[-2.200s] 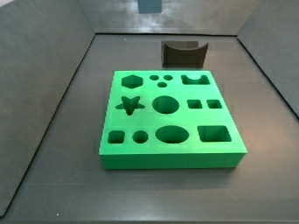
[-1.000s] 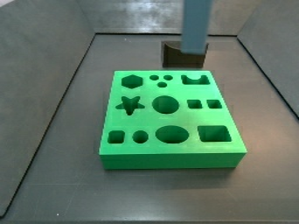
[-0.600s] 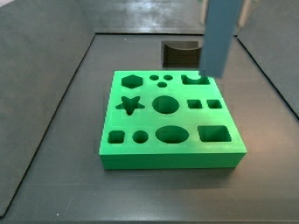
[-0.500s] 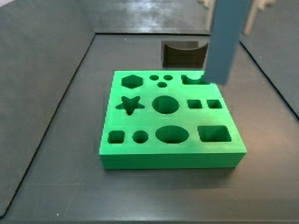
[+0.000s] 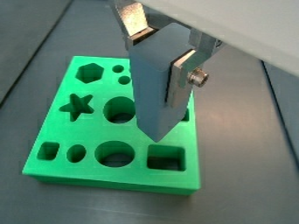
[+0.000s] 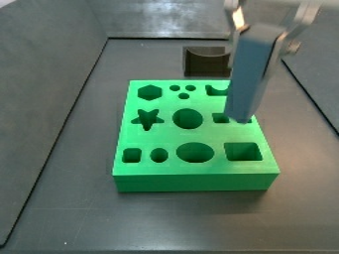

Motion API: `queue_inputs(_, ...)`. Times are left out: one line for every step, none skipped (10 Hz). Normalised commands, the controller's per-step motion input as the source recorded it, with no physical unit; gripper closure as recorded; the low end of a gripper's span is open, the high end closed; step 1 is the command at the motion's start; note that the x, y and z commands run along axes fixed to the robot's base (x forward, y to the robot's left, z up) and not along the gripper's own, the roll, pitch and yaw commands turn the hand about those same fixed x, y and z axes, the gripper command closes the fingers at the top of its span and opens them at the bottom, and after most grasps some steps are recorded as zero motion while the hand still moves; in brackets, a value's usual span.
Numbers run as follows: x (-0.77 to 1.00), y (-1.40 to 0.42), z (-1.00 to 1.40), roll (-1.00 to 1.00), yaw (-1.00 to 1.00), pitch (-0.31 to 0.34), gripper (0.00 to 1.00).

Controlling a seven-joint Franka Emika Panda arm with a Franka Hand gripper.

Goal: Insert the rectangle object.

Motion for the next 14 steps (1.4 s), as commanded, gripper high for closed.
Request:
queue_inputs(-0.04, -0.1, -0.32, 0.08, -0.79, 0.32, 1.0)
queue_inputs(-0.05, -0.11, -0.28, 0.08, -0.76, 0.351, 1.0)
queue_inputs(-0.02, -0.14, -0.23, 0.09, -0.7, 0.389, 1.0)
queue_inputs(0.21, -0.13, -0.33, 0.15, -0.46, 0.333, 1.0)
queue_inputs(0.13, -0.16, -0.22, 0.09, -0.63, 0.206, 1.0)
queue_inputs(0.0, -0.18, -0.11, 0.02, -0.94, 0.083, 1.0)
queue_inputs(0.0, -0.12, -0.19, 0.03, -1.0, 0.0, 1.0)
queue_inputs(0.0, -0.13, -0.14, 0.01, -1.0, 0.0, 1.0)
queue_inputs(0.0, -0.15, -0.08, 0.0, -1.0, 0.0, 1.0)
queue_inputs(0.26, -0.15, -0.18, 0.05, -0.78, 0.001, 1.0)
queue_inputs(0.77, -0.16, -0.39, 0.15, -0.31, 0.003, 1.0)
queue_inputs(0.81, -0.15, -0.41, 0.16, -0.24, 0.03, 1.0)
queue_inputs(0.66, -0.1, -0.37, 0.16, -0.32, 0.087, 1.0)
queue_inputs(0.51, 0.01, -0.21, 0.08, -0.44, 0.16, 1.0)
